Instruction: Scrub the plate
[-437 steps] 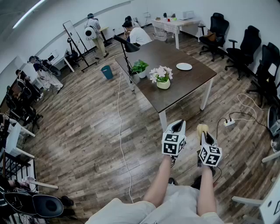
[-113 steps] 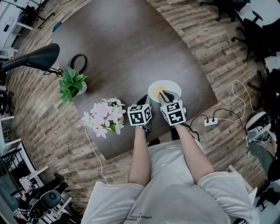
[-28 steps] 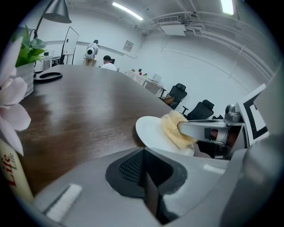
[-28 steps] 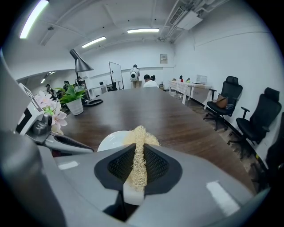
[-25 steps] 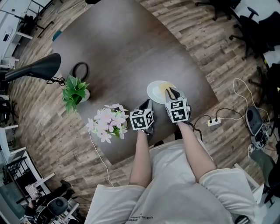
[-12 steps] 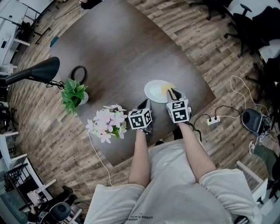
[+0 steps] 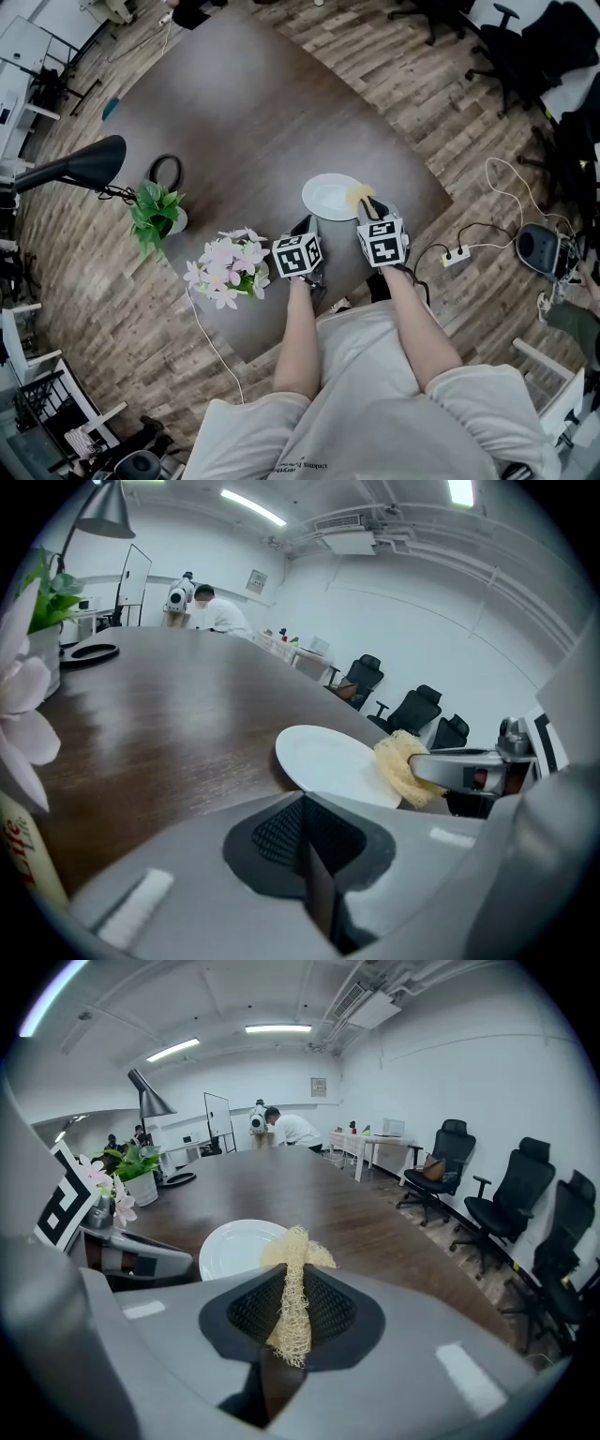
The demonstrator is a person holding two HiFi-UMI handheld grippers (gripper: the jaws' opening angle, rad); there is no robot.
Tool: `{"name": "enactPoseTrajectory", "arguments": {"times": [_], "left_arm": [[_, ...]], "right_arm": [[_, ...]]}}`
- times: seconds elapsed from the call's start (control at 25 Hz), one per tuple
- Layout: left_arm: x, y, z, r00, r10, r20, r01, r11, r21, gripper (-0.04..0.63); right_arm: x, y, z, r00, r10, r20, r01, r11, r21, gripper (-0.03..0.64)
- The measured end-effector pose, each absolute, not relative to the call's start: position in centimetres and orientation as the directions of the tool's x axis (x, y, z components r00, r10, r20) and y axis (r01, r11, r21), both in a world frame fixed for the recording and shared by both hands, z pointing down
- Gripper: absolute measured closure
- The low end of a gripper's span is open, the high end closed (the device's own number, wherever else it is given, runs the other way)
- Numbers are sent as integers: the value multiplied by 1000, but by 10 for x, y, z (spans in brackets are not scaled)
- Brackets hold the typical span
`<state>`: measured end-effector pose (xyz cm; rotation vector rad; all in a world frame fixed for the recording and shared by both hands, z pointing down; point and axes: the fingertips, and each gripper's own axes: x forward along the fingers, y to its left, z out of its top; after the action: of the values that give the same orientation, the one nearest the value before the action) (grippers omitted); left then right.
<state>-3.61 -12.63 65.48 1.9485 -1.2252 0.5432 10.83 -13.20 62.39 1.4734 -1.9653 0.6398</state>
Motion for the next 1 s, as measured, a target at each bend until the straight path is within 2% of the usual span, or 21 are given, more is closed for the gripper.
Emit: {"name": "enactPoseTrajectory", "arguments": {"times": [0.6, 0.76, 1.0], "left_arm": [[-31, -124, 641, 494, -585, 643, -869, -309, 386, 595], [-23, -114, 605, 504, -614, 607, -862, -397, 314, 594], [-19, -84, 566, 506, -648, 569, -858, -449, 251, 594]], "right_arm": [[139, -78, 601, -130, -743, 656, -991, 127, -53, 545], [132, -63, 597, -133, -759, 637, -991, 109, -76, 545], [115, -44, 589, -157, -771, 618, -988, 114, -109, 545]]}}
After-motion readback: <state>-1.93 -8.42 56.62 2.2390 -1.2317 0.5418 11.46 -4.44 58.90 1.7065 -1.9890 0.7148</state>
